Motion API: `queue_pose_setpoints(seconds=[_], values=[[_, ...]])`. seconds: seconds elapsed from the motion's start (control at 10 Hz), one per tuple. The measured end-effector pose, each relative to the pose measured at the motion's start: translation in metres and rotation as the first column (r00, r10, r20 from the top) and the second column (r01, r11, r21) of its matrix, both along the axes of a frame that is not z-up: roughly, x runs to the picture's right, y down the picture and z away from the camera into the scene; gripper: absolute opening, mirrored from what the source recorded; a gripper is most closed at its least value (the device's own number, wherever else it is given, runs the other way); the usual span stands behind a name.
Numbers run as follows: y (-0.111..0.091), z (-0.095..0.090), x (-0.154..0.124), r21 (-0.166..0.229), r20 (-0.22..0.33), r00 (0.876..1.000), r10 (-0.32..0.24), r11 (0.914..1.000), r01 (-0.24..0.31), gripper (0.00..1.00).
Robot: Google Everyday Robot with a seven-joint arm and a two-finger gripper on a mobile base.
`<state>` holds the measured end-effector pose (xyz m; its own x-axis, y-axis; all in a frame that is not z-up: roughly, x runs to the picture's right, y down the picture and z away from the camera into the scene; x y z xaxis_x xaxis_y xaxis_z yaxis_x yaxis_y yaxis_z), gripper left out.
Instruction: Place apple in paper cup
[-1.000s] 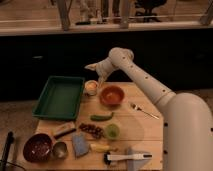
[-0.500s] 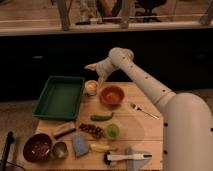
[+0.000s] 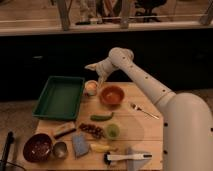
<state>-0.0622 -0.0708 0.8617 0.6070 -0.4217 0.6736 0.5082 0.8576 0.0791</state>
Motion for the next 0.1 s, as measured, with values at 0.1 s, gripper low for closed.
queue_pose_setpoints(seconds=[0.1], values=[[0.0000,0.0000,0.0001,0.000,0.000,1.000,0.000,1.0000,0.000,0.80]])
